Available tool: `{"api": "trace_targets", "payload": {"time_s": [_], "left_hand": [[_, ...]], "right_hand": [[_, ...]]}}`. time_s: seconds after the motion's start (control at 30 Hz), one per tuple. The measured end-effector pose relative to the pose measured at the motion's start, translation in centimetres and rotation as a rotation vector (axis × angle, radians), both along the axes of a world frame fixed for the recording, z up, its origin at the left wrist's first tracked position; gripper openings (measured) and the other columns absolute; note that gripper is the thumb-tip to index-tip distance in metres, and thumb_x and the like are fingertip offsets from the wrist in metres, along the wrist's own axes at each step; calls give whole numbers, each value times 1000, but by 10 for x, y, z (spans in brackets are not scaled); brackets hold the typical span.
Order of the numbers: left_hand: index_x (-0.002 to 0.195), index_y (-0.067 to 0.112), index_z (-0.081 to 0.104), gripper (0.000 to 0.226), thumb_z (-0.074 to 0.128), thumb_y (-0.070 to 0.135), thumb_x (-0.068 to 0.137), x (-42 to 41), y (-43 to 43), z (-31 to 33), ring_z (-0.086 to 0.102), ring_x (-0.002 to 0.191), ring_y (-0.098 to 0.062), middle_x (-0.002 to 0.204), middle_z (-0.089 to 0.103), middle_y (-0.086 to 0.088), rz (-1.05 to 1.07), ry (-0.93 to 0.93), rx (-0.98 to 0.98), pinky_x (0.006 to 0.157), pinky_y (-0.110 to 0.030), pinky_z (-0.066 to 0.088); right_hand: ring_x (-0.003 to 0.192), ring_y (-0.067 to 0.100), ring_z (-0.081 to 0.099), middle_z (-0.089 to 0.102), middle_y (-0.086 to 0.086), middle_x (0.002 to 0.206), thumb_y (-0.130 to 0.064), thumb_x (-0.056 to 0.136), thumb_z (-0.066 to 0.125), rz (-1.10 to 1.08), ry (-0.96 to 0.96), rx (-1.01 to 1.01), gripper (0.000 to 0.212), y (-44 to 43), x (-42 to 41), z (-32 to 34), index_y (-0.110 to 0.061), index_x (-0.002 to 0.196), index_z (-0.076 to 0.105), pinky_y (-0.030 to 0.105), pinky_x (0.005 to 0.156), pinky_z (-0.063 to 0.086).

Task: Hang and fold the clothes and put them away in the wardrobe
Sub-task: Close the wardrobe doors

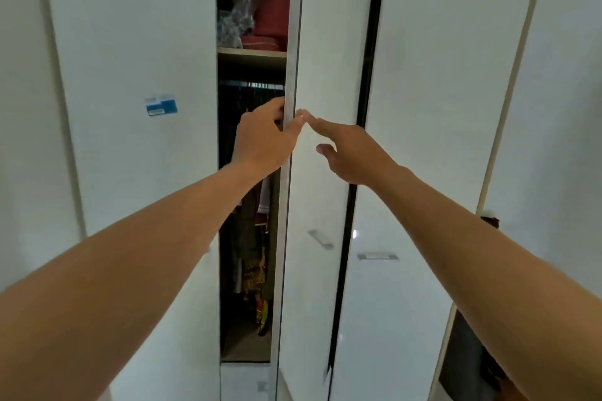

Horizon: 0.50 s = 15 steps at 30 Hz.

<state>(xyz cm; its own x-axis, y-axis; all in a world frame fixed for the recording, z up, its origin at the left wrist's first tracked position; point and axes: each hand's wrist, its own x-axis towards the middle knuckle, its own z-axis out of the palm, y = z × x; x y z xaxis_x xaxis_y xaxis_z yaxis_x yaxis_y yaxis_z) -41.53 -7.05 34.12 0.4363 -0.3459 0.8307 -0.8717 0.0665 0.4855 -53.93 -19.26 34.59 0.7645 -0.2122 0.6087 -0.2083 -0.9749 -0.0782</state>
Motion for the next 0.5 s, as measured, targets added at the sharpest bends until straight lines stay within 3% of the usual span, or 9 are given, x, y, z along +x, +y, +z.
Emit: {"api": "trace_targets", "payload": {"time_s": [0.13, 0.2, 0.27, 0.33, 0.4, 0.5], "left_hand": [[140, 22, 52, 44, 62, 29, 98, 44, 12, -5, 72, 86, -10, 104, 71, 9, 50, 124, -22, 72, -25, 62], [149, 25, 37, 58, 62, 24, 97, 65, 13, -3, 68, 88, -14, 102, 65, 7, 127, 96, -48, 80, -28, 59], [154, 30, 26, 68, 61, 17, 98, 88, 11, -1, 66, 97, -19, 122, 61, -3, 176, 26, -48, 89, -33, 55], [155, 31, 28, 66, 55, 9, 99, 113, 10, 0, 59, 115, -19, 146, 47, -8, 235, -59, -4, 96, -25, 48], [157, 30, 28, 66, 50, 4, 100, 139, 2, -4, 51, 124, -13, 162, 25, -7, 300, -104, 87, 92, -12, 38], [159, 30, 18, 79, 56, 1, 96, 185, -17, -11, 38, 143, -24, 168, -11, -2, 433, -190, 238, 98, -24, 45]], "right_hand": [[149, 28, 31, 26, 2, 166, -17, 105, 50, -19, 90, 23, 66, -9, 55, -7, -33, 161, 18, 41, 119, 31], [152, 28, 25, 16, 1, 169, -19, 104, 53, -53, 97, 61, 73, -17, 81, -13, -34, 162, 11, 43, 120, 30], [155, 27, 15, 3, 2, 170, -22, 103, 56, -109, 126, 67, 80, -29, 105, -18, -30, 162, 4, 43, 121, 26], [156, 27, 6, -7, 4, 170, -23, 101, 59, -153, 157, 41, 86, -40, 123, -20, -28, 162, -2, 48, 124, 21], [157, 27, -1, -12, 6, 169, -23, 100, 60, -181, 172, 15, 91, -52, 141, -22, -29, 161, -7, 53, 124, 15], [156, 29, -8, -17, 10, 168, -19, 100, 59, -218, 154, -26, 93, -72, 172, -19, -29, 160, -12, 57, 123, 8]]}}
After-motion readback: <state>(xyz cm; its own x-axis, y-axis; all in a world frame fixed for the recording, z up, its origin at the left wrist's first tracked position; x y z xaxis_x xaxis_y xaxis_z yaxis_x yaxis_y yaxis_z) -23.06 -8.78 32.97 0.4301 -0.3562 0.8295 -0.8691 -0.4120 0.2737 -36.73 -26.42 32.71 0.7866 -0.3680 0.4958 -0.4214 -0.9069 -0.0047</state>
